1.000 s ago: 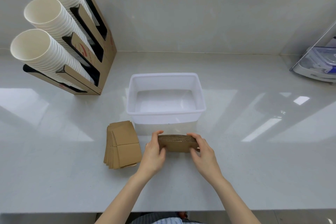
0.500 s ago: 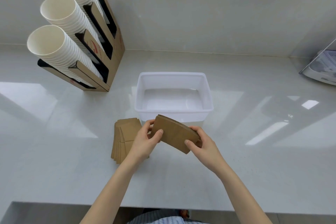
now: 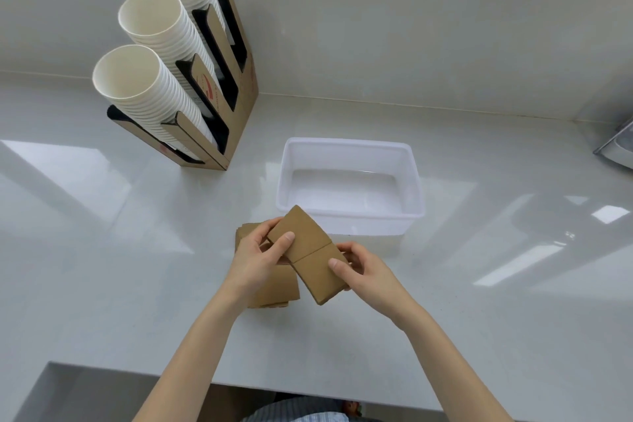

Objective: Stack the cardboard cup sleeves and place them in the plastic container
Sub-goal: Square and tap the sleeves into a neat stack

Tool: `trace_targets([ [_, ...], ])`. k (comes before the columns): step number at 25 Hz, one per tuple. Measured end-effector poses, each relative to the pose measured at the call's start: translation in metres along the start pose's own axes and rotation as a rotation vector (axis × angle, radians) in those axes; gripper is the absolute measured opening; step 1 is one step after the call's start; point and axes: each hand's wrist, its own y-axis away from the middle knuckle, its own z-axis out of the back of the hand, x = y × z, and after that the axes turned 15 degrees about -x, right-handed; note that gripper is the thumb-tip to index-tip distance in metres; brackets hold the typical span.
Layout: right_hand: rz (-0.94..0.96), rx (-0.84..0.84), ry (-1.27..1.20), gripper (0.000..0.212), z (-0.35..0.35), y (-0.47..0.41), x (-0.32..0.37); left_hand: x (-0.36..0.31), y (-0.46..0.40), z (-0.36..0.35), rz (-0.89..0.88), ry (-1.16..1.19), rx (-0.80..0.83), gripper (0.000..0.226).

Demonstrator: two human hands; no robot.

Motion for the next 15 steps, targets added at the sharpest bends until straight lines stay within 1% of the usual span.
trace_targets([
  [2, -0.003, 0.026, 0.02, 0.014, -0.009, -0.004, 0.001, -0.002, -0.005, 0.006, -0.006, -0.032, -0.024, 0.03],
  [5, -0.04, 0.035, 0.04, 0.016, -0.026, -0.008, -0.001, 0.003, -0.01, 0.015, -0.057, -0.189, -0.098, 0.026],
  [7, -0.061, 0.039, 0.049, 0.017, -0.036, -0.01, -0.004, 0.008, -0.012, 0.02, -0.119, -0.299, -0.146, 0.033],
  [9, -0.084, 0.048, 0.063, 0.019, -0.044, -0.011, -0.007, 0.014, -0.014, 0.023, -0.149, -0.348, -0.183, 0.042],
  [11, -0.109, 0.045, 0.087, 0.021, -0.05, -0.011, -0.009, 0.02, -0.015, 0.026, -0.098, -0.394, -0.215, 0.056],
  [13, -0.137, 0.032, 0.096, 0.021, -0.057, -0.012, -0.01, 0.024, -0.015, 0.029, 0.021, -0.458, -0.222, 0.073],
  [15, -0.161, 0.023, 0.081, 0.017, -0.062, -0.012, -0.009, 0.027, -0.014, 0.03, 0.132, -0.485, -0.192, 0.086],
])
